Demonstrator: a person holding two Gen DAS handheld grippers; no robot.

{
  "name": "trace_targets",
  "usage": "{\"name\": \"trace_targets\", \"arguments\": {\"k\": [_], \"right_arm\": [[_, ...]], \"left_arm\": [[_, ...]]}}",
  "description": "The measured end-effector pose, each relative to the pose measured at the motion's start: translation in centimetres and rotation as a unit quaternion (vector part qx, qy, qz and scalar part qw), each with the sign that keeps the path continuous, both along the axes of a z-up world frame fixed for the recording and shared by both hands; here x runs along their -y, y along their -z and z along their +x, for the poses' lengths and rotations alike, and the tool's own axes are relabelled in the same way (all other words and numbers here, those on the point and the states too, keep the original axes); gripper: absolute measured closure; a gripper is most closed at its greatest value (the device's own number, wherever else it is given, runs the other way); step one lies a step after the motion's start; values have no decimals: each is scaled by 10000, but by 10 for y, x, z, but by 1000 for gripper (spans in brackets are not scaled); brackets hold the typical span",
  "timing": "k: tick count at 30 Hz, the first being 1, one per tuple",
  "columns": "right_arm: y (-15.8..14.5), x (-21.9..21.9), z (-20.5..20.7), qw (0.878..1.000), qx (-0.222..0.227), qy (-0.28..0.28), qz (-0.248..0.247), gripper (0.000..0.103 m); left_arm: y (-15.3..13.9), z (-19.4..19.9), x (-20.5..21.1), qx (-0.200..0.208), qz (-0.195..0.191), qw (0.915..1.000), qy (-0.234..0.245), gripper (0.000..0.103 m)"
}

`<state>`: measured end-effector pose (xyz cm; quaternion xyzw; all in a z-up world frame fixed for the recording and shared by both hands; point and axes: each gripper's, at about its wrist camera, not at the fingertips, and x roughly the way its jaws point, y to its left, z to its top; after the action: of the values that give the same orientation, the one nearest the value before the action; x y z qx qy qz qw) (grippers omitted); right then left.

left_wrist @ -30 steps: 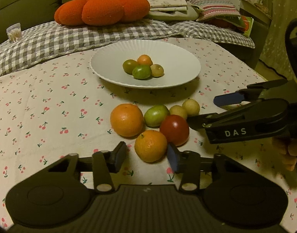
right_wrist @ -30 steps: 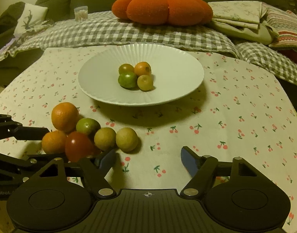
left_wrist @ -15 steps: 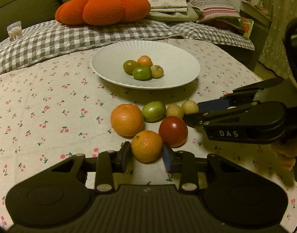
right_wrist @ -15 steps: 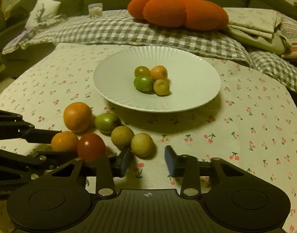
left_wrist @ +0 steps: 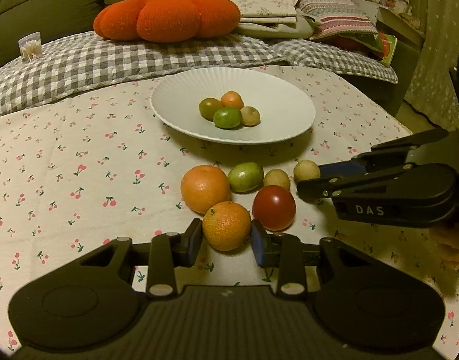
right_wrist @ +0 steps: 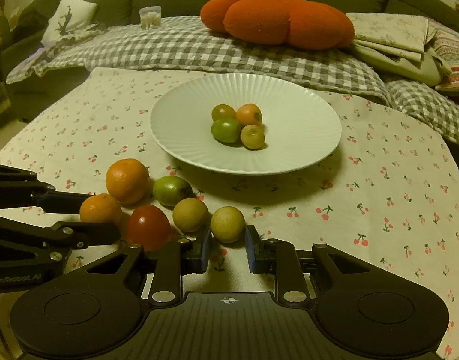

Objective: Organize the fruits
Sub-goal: 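Grasp the small orange with the left gripper while the right gripper grasps a yellow-green fruit, then carry the orange in the left gripper and the yellow-green fruit in the right gripper over the plate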

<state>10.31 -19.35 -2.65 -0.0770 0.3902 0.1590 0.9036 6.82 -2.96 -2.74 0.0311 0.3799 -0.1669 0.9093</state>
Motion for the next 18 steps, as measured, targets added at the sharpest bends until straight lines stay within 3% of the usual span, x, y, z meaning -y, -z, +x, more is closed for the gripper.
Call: {"name": "trace_targets", "arguments": {"k": [18], "right_arm": [[-21, 1, -12, 9998, -113, 132, 135, 81]], "left_arm": [[-17, -1, -1, 31, -169, 9998, -105, 71]]}}
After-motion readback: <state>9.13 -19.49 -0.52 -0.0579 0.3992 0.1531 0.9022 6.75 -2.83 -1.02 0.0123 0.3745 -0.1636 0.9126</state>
